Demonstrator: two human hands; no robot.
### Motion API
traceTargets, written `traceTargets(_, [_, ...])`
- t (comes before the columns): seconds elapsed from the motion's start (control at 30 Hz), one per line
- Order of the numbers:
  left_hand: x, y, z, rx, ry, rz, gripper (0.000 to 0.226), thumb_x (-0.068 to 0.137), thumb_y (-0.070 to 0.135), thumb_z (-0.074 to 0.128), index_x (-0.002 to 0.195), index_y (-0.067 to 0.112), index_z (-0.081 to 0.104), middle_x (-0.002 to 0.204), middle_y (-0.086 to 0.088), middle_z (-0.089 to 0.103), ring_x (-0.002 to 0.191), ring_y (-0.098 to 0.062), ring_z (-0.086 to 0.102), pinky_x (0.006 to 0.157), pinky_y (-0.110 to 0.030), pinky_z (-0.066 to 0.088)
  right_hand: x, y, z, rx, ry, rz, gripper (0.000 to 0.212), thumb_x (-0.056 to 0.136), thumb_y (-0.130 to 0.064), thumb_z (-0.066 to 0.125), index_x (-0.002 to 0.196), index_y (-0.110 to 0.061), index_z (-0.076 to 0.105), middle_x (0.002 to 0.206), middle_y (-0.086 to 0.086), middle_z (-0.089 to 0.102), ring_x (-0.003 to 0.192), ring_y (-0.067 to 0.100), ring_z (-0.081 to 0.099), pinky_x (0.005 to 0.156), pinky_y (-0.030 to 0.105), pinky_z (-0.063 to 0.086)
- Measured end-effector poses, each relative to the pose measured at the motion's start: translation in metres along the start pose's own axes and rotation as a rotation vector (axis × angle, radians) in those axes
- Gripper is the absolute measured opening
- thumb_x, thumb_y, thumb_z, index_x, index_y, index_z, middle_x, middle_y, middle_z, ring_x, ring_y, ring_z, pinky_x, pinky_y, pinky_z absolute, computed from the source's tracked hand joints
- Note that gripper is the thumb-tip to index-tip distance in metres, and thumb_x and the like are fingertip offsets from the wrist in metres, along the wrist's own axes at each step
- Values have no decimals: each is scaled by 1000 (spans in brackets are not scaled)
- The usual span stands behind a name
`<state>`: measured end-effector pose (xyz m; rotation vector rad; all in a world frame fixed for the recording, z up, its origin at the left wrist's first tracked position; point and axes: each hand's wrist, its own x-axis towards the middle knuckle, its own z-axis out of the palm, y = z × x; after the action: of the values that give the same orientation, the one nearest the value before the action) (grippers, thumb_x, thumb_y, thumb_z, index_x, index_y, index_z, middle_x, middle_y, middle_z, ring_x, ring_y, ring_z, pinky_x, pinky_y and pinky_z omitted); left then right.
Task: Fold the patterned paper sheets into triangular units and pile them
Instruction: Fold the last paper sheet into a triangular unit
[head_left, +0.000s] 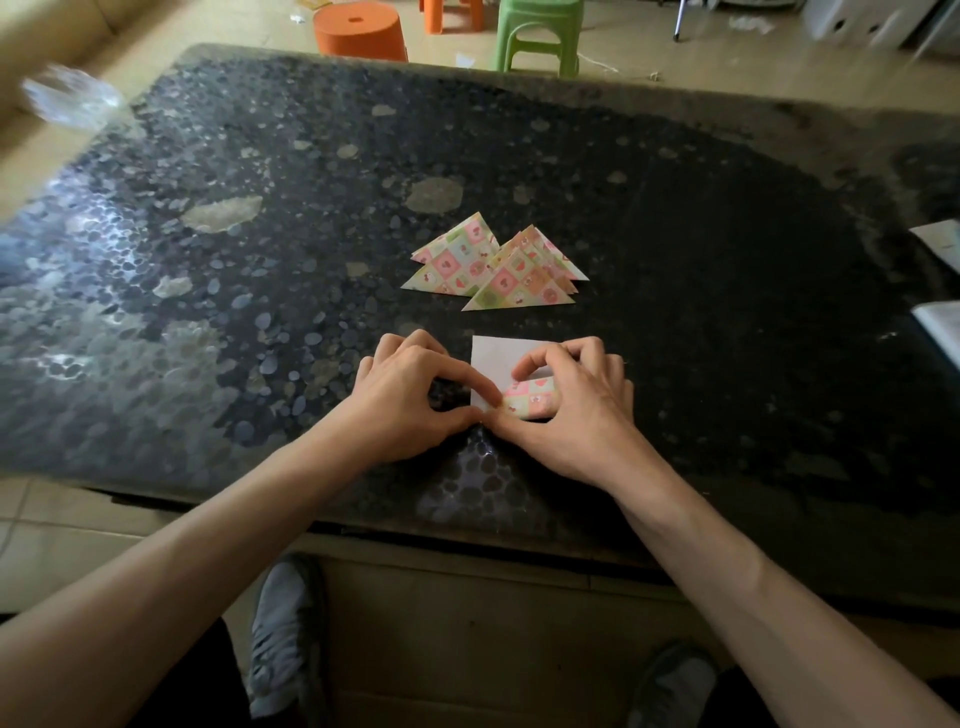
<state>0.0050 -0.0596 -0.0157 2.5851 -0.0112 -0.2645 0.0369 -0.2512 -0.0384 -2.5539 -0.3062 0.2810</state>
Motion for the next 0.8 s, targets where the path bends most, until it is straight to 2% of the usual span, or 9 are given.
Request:
traceTargets(0.17, [1, 2, -4, -12, -42, -8, 21, 89, 46, 73, 102, 62, 68, 117, 8, 46, 124, -17, 31, 107, -40, 27, 1, -8, -2, -13, -29, 49, 56, 72, -73, 75, 111, -41, 52, 120, -13, 29, 111, 8, 20, 95, 28, 22])
traceTargets(0.37, [1, 3, -6, -12, -34, 3, 23, 88, 46, 75, 100, 64, 66, 116, 9, 46, 124, -17, 32, 107, -39, 28, 5, -12, -9, 7, -103, 105, 53, 73, -70, 78, 111, -42, 54, 122, -12, 28, 129, 16, 27, 101, 30, 24])
traceTargets(0.53, [1, 3, -5, -10, -34, 4, 25, 88, 45, 74, 97, 66, 63, 115, 9, 47, 122, -17, 33, 105, -38, 29, 5, -12, -10, -2, -94, 103, 50, 74, -67, 78, 110, -41, 56, 122, -12, 30, 127, 16, 29, 97, 28, 24])
traceTargets(0.63, [0, 3, -4, -15, -23, 2, 22, 88, 45, 73, 100, 63, 67, 114, 10, 46, 121, -15, 32, 101, -33, 25, 5, -13, -14, 3, -122, 106, 50, 75, -69, 77, 110, -42, 56, 124, -12, 31, 128, 16, 29, 98, 28, 26])
traceTargets(0.8, [1, 3, -4, -5, -35, -2, 23, 88, 45, 73, 101, 63, 66, 116, 9, 46, 122, -15, 31, 100, -33, 23, 8, -11, -20, 17, -168, 112, 43, 78, -55, 83, 109, -43, 56, 125, -11, 33, 132, 17, 31, 102, 30, 32])
